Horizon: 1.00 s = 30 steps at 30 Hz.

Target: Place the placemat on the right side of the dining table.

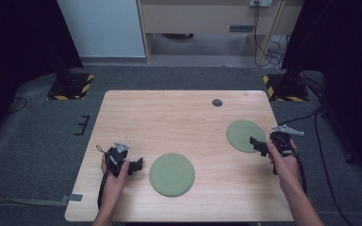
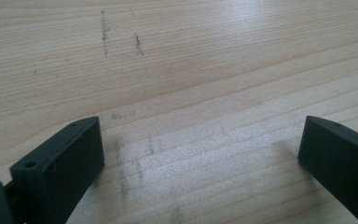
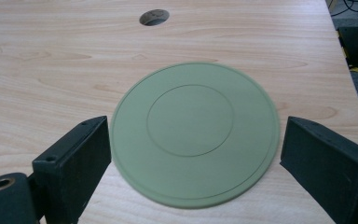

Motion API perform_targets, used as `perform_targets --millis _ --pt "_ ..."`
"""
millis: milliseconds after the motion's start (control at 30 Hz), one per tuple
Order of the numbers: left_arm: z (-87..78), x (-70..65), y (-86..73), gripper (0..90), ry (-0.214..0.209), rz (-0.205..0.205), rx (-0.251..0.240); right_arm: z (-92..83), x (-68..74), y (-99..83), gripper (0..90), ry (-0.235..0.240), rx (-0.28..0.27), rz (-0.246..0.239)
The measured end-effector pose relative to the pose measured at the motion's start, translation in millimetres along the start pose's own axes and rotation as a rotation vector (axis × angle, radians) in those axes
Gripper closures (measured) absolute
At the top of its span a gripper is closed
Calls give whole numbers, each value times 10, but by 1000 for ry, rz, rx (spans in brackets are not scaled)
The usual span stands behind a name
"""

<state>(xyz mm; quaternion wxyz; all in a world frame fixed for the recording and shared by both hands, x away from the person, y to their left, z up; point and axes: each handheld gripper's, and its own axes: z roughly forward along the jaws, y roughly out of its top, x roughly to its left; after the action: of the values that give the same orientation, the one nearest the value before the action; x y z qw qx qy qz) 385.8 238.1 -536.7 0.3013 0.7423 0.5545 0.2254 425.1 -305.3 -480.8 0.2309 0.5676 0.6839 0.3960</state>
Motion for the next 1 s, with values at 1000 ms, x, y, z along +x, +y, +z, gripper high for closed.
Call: perform_targets --millis 1000 --pt "-26 24 -25 0 -22 24 1 69 669 -232 87 93 52 -129"
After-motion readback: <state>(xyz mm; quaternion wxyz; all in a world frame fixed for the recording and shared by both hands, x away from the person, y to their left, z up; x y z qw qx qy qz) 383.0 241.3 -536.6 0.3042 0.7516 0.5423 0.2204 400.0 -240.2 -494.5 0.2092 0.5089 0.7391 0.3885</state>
